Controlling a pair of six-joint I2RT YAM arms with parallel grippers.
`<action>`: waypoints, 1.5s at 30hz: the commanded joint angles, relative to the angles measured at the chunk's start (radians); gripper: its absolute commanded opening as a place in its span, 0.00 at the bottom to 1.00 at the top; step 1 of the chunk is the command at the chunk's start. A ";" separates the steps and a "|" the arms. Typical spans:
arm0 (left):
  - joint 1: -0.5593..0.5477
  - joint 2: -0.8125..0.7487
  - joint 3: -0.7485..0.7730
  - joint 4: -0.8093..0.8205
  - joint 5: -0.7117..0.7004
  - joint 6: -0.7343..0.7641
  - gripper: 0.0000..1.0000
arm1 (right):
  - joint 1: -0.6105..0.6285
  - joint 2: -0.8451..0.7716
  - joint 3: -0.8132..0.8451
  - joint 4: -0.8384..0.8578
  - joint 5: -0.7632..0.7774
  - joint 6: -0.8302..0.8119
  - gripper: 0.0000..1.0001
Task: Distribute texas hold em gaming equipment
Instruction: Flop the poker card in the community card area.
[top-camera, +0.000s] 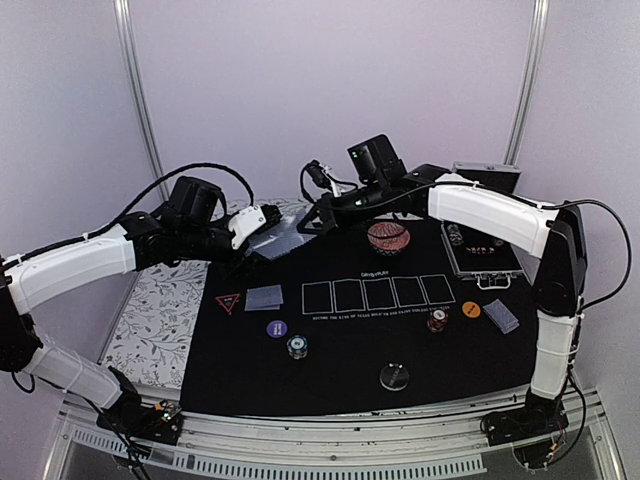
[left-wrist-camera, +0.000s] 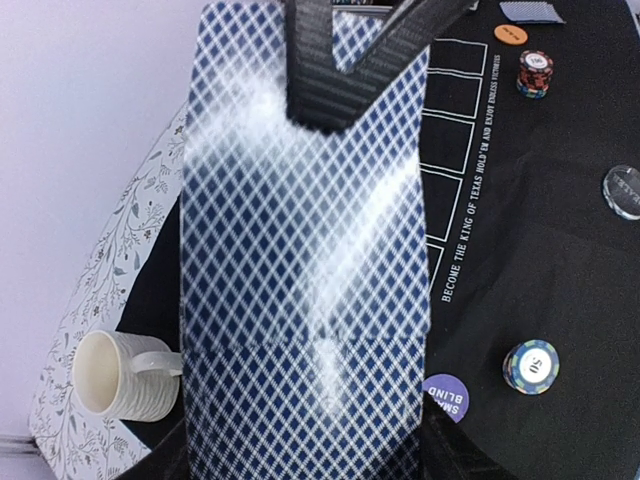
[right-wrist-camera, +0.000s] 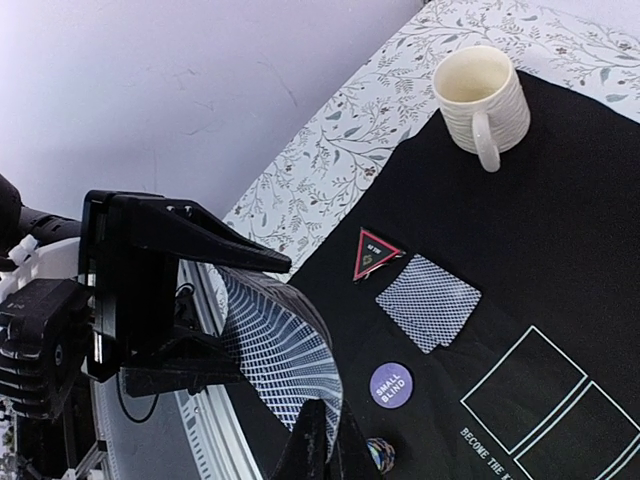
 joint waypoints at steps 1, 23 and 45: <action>0.003 0.004 0.008 0.033 -0.005 -0.005 0.57 | -0.022 -0.092 0.005 -0.087 0.084 -0.057 0.02; 0.121 0.051 0.087 0.047 -0.188 -0.161 0.57 | 0.112 0.026 -0.102 0.118 0.885 -0.890 0.02; 0.188 0.032 0.091 0.050 -0.120 -0.175 0.57 | 0.209 0.319 -0.091 0.024 0.821 -1.011 0.02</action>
